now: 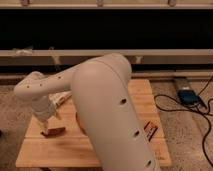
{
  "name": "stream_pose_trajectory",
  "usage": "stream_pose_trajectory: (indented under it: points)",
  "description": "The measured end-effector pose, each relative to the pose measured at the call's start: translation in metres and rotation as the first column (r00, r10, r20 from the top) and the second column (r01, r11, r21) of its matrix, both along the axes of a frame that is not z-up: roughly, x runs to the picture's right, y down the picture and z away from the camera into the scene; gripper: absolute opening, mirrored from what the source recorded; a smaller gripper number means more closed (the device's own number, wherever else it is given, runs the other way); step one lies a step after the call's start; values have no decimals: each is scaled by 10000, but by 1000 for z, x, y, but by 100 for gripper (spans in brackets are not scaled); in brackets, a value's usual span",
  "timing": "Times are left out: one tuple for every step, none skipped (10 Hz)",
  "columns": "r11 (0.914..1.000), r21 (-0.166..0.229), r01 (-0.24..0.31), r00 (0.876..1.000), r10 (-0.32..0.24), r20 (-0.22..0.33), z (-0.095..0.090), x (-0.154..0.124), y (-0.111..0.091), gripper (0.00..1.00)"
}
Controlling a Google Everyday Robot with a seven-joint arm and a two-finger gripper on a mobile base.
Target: Place the pepper in the ceramic cup
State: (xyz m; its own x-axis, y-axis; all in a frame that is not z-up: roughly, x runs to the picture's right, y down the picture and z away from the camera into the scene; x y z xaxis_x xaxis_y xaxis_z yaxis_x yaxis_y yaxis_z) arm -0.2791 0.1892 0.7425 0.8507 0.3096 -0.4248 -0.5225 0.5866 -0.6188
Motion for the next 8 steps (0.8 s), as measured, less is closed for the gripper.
stream_pose_trajectory:
  points:
    - [9999, 20, 141, 9999, -141, 22, 6, -2, 4, 65]
    - [9997, 20, 261, 9997, -261, 12, 14, -6, 10, 65]
    - [9993, 14, 377, 9993, -377, 31, 21, -11, 17, 65]
    - [9991, -11, 431, 9991, -431, -26, 26, -12, 20, 65]
    - [9989, -48, 469, 9988, -469, -129, 32, -10, 23, 65]
    - [9985, -93, 531, 9983, -533, -236, 40, -10, 28, 65]
    - [9980, -178, 608, 9975, -614, -343, 47, -11, 34, 65]
    - [9978, -220, 628, 9971, -637, -423, 50, -10, 35, 65]
